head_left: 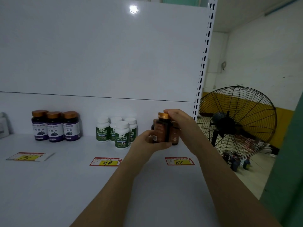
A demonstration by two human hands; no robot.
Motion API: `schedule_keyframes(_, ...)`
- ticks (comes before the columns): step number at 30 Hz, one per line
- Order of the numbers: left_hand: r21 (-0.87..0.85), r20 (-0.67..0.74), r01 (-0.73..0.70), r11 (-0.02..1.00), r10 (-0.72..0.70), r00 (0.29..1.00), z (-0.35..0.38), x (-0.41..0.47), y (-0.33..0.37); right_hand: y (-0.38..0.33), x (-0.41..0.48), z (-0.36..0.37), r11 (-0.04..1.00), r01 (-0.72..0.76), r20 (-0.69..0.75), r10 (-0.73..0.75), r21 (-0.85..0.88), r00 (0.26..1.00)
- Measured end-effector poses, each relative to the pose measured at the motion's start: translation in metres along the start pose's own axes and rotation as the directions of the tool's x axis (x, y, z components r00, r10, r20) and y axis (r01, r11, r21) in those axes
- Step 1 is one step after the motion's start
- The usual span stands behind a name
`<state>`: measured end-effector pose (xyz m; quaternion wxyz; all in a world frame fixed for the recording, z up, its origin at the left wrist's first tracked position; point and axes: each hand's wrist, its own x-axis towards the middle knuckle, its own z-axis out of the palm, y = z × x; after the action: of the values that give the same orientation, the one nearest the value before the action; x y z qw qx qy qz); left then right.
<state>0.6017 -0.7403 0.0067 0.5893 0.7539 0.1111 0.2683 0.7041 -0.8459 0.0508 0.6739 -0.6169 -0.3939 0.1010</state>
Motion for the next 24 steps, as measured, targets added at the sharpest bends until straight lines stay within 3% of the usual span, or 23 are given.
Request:
schedule_keyframes(5,0.122,-0.024,-0.017,0.992,0.02,1.0,0.005,-0.004,0.004,0.001,-0.002,0.0,0.989,0.005,-0.033,-0.01,-0.146,0.999)
schedule_keyframes(9,0.349,-0.06,-0.033,0.936,0.058,0.997,0.011,-0.007,0.007,-0.004,0.001,-0.003,0.931,0.019,0.015,-0.015,-0.365,1.0)
schedule_keyframes(15,0.386,-0.118,-0.067,0.92,0.121,0.986,0.015,-0.012,0.01,-0.045,0.013,-0.005,0.734,0.053,0.2,0.115,-0.677,0.973)
schedule_keyframes(19,0.425,-0.046,-0.066,0.903,0.094,0.995,0.015,-0.014,0.03,-0.067,0.009,-0.01,0.712,0.077,0.186,0.076,-0.698,0.98)
schedule_keyframes(22,0.645,0.015,-0.037,0.763,0.036,0.999,0.009,-0.011,0.042,-0.076,0.006,-0.018,0.687,0.088,0.126,0.006,-0.721,0.992)
schedule_keyframes(24,0.825,0.019,-0.022,0.565,0.011,1.0,0.004,-0.012,0.044,-0.079,0.003,-0.023,0.614,0.11,0.107,-0.042,-0.782,0.993)
